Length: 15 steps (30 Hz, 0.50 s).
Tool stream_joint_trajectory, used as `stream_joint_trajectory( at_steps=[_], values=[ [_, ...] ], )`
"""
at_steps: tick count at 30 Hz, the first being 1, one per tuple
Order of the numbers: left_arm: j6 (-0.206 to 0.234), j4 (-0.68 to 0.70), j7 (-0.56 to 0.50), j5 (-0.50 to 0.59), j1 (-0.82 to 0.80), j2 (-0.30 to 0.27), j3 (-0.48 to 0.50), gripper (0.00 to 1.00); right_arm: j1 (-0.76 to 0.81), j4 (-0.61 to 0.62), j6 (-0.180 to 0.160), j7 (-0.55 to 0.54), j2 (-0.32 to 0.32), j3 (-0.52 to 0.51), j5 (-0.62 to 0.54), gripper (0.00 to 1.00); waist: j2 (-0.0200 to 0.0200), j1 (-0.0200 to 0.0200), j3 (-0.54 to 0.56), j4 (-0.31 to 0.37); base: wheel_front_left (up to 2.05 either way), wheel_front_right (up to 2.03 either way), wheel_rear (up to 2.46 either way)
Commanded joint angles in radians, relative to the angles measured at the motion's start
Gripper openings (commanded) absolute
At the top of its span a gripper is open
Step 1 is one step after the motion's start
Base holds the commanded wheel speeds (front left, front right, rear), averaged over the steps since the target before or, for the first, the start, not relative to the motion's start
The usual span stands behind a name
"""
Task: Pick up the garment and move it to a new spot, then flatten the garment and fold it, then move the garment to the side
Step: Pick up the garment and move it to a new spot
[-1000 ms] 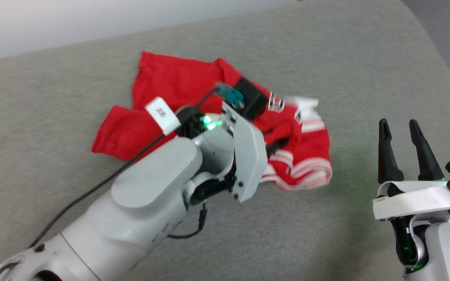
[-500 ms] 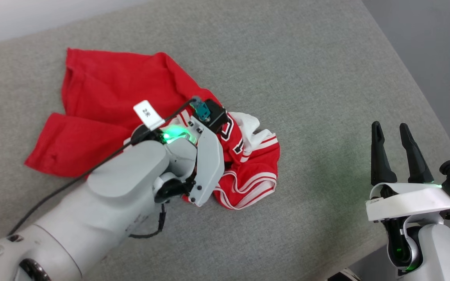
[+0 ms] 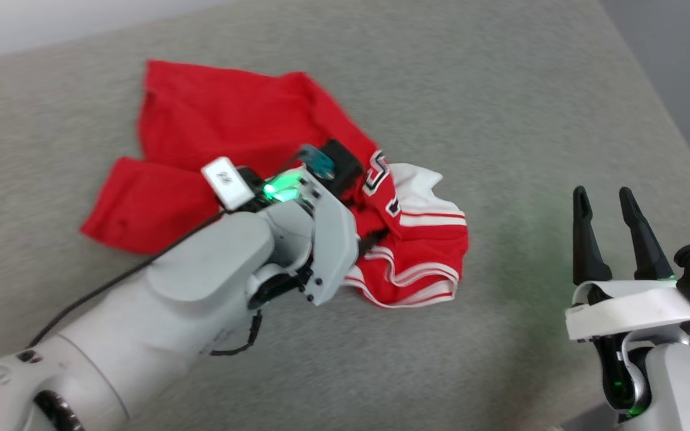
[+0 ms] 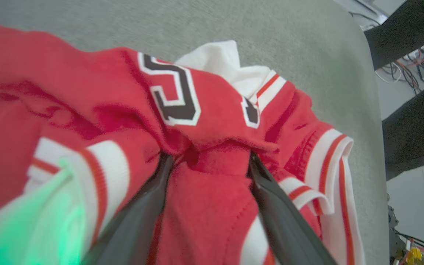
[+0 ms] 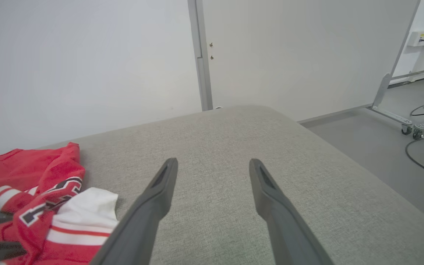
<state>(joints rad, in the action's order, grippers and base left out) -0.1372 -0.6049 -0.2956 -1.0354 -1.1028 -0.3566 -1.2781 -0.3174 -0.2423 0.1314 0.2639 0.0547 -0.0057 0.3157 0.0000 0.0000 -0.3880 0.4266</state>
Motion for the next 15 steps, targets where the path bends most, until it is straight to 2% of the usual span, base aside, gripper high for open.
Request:
stream_joint_trajectory(
  at_steps=[1, 9, 15],
  values=[
    [0.009, 0.003, 0.047, -0.015, 0.003, -0.019, 0.003, 1.00, 0.018, -0.001, -0.001, 0.001, 0.015, -0.002, -0.015, 1.00, 0.0000, 0.0000, 0.085, -0.119, 0.00, 0.00, 0.00],
    [0.008, 0.115, 0.201, -0.083, 0.050, -0.039, 0.014, 1.00, 0.048, -0.008, -0.001, 0.001, 0.072, 0.003, -0.048, 1.00, 0.0000, 0.0000, 0.161, -0.273, 0.00, 0.00, 0.00],
    [0.014, 0.154, 0.324, -0.127, 0.144, -0.078, 0.047, 1.00, 0.074, -0.028, -0.001, 0.001, 0.115, 0.024, -0.062, 1.00, 0.0000, 0.0000, 0.198, -0.346, 0.00, 0.00, 0.00]
  ],
)
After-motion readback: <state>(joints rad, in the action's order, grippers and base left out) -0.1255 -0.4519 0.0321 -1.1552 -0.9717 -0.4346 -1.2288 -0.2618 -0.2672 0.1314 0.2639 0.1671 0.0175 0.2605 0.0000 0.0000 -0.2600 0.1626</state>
